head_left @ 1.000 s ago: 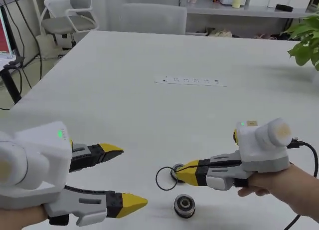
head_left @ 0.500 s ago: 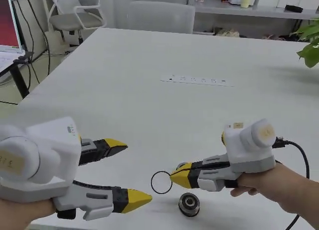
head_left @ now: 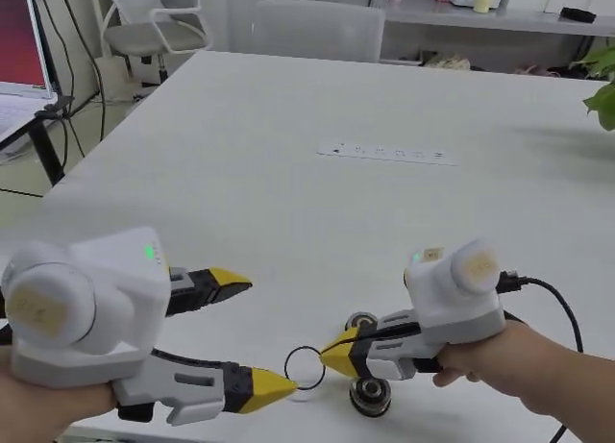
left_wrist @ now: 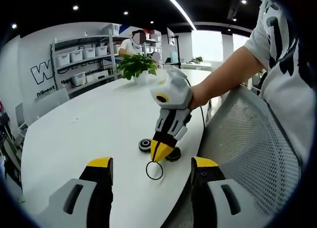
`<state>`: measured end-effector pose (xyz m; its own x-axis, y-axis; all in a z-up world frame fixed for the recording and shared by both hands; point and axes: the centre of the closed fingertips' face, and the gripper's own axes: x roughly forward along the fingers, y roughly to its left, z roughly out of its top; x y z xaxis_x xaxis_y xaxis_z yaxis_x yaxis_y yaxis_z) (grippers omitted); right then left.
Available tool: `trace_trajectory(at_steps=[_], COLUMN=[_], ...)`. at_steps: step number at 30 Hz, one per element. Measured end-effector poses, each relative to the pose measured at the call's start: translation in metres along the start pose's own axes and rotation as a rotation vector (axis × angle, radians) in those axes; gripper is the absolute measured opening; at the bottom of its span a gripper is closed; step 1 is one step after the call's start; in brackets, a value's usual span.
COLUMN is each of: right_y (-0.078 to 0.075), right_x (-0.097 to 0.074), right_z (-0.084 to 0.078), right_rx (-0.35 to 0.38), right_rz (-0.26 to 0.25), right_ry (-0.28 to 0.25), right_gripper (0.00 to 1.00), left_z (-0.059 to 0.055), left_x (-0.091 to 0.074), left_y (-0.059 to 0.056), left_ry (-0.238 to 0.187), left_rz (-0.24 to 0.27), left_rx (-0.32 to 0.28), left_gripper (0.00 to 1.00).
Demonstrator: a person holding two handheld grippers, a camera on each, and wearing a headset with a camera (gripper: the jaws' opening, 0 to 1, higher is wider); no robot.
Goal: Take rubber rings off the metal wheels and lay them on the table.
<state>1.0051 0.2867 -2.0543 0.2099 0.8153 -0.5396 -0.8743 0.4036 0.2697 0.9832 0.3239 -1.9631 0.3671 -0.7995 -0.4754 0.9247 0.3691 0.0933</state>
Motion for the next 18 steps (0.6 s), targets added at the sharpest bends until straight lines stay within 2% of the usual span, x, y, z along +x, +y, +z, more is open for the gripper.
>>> trace_trajectory(at_steps=[7,12,18], right_y=[-0.0034,-0.0019,-0.0034], right_x=[0.0053,0.0077,0.006], right_z=[-0.0029,-0.006,-0.0064], right_rx=[0.011,-0.005,-0.026], right_rz=[-0.022,-0.027,-0.041], right_ry=[0.011,0.022,0.022], right_gripper=[0.0,0.0,0.04], left_z=[-0.0028,-0.0081,-0.0099], left_x=[0.0012,0.0034,0.0037], left_y=[-0.0015,-0.0051,-0.0063], left_ry=[0.018,0.052,0.064], left_rz=[-0.001,-0.009,-0.014], left_rx=[0.022,0.06,0.072], left_gripper=[0.61,0.61,0.61])
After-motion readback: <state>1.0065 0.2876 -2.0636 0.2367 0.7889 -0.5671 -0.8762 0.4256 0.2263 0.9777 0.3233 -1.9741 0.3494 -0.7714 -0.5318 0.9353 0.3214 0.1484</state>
